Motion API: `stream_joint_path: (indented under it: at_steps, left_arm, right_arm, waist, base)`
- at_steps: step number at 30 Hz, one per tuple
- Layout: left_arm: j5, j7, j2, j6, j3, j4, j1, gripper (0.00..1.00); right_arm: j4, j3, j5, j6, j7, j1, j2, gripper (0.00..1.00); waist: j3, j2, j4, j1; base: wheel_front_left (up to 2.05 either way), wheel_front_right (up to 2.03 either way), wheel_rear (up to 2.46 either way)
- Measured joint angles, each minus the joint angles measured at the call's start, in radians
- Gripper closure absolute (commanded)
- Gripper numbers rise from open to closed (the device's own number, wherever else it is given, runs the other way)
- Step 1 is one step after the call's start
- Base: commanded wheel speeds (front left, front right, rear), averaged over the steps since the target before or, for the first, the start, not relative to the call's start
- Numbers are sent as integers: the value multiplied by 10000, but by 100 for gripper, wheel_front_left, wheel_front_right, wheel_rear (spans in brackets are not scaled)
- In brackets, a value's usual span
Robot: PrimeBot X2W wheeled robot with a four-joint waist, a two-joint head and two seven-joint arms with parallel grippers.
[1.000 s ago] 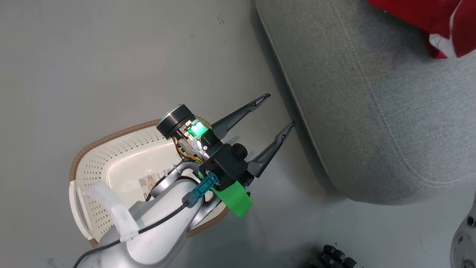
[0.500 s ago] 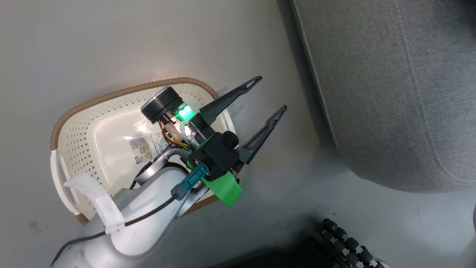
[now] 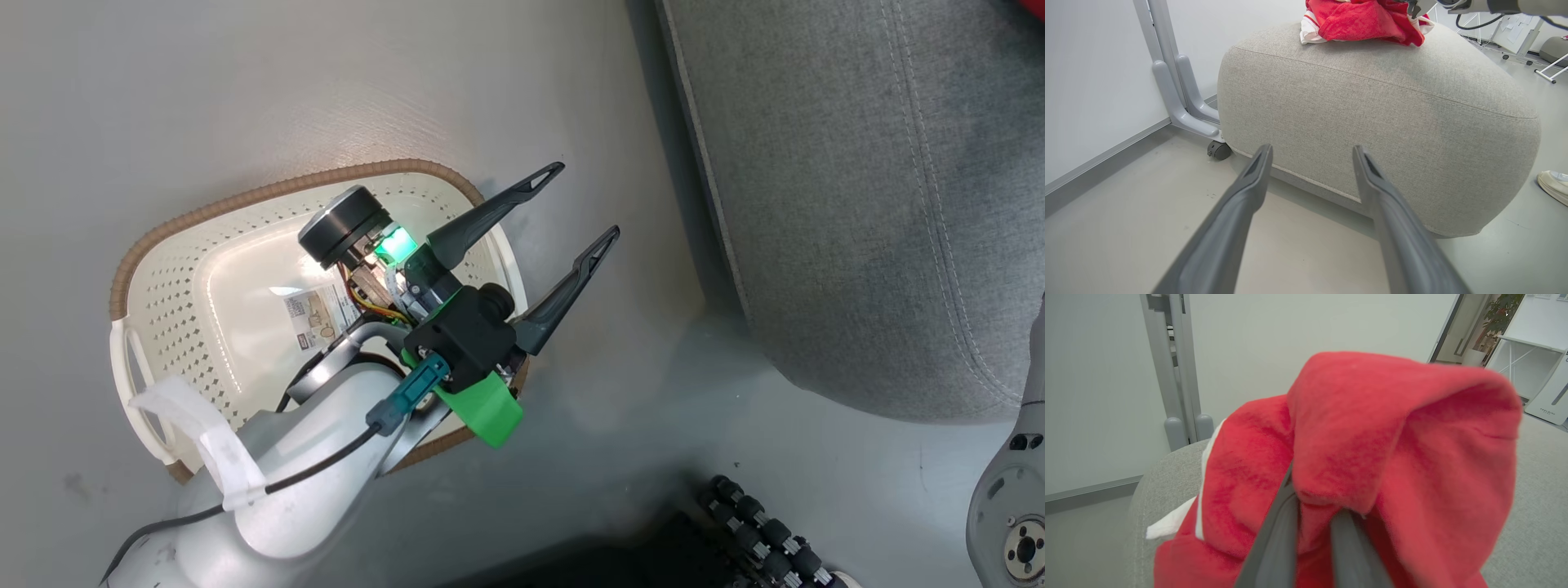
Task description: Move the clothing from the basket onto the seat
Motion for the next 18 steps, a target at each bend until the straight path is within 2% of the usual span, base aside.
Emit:
stream_joint_path:
  at_steps: [1,2,3,4,18]
  left_arm:
    - [-12,-8,10,2,-8,21,0,0]
    - [-15,-12,12,10,-13,46,0,0]
    - [-17,-17,8,35,-25,65,0,0]
    - [-36,-27,0,44,-36,90,0,0]
    - [-562,-362,-372,387,44,717,660,0]
  right_arm:
    - [56,13,40,2,0,29,2,100]
    - [115,19,56,2,0,66,2,74]
    - [165,33,59,2,0,110,2,20]
    - [226,50,86,0,0,169,4,0]
    - [-433,1116,493,0,0,2620,50,0]
  waist:
    - [-48,0,-6,0]
    - [-102,0,-12,0]
    - [-155,0,-16,0]
    - [-227,0,-18,0]
    - [-1966,0,-85,-1]
  base:
    - [0,0,0]
    - [0,0,0]
    - [0,0,0]
    - [0,0,0]
    - [0,0,0]
